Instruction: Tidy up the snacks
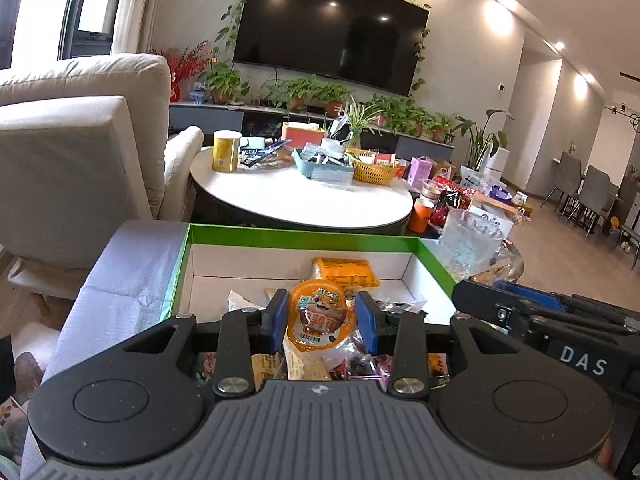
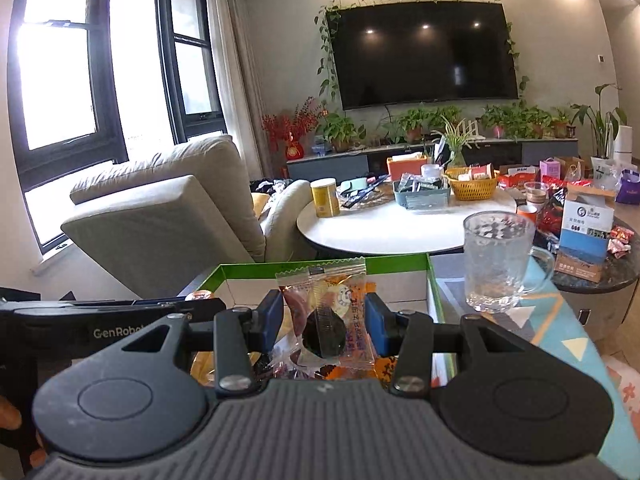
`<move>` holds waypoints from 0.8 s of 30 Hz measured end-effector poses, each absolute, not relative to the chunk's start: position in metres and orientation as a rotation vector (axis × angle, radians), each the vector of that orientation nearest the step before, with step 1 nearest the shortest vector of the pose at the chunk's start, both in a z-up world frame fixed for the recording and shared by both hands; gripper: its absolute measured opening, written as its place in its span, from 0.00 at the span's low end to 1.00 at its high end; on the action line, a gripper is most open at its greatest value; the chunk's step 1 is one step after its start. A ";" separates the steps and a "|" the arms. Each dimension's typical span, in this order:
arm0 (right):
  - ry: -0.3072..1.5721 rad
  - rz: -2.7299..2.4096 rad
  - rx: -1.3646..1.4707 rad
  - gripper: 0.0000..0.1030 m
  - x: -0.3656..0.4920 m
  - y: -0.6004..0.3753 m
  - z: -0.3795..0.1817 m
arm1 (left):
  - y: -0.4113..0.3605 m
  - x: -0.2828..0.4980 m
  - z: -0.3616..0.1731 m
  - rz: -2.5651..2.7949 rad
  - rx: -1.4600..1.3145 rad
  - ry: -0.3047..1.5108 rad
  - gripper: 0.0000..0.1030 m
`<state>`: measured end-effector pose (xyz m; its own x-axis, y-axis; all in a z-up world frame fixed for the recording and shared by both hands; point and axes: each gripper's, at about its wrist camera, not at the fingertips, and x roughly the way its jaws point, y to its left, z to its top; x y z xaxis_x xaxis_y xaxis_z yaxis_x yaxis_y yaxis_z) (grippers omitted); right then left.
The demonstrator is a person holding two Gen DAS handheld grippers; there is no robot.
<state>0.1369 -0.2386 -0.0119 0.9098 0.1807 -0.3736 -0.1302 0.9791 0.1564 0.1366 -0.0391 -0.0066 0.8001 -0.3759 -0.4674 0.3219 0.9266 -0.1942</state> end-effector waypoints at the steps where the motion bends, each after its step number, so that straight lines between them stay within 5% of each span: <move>1: 0.399 0.159 0.132 0.48 0.140 -0.237 -0.013 | -0.040 0.139 -0.008 -0.375 -0.104 0.527 0.33; 9: 0.361 0.051 0.175 0.49 0.147 -0.240 -0.025 | -0.044 0.158 -0.024 -0.381 -0.110 0.624 0.35; 24: 0.403 0.090 0.185 0.49 0.117 -0.230 -0.021 | -0.033 0.124 -0.018 -0.314 -0.130 0.539 0.60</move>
<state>0.1170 -0.2299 -0.0207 0.9162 0.1236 -0.3811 -0.0504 0.9793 0.1963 0.1238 -0.0327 -0.0180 0.8120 -0.3272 -0.4832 0.2597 0.9441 -0.2029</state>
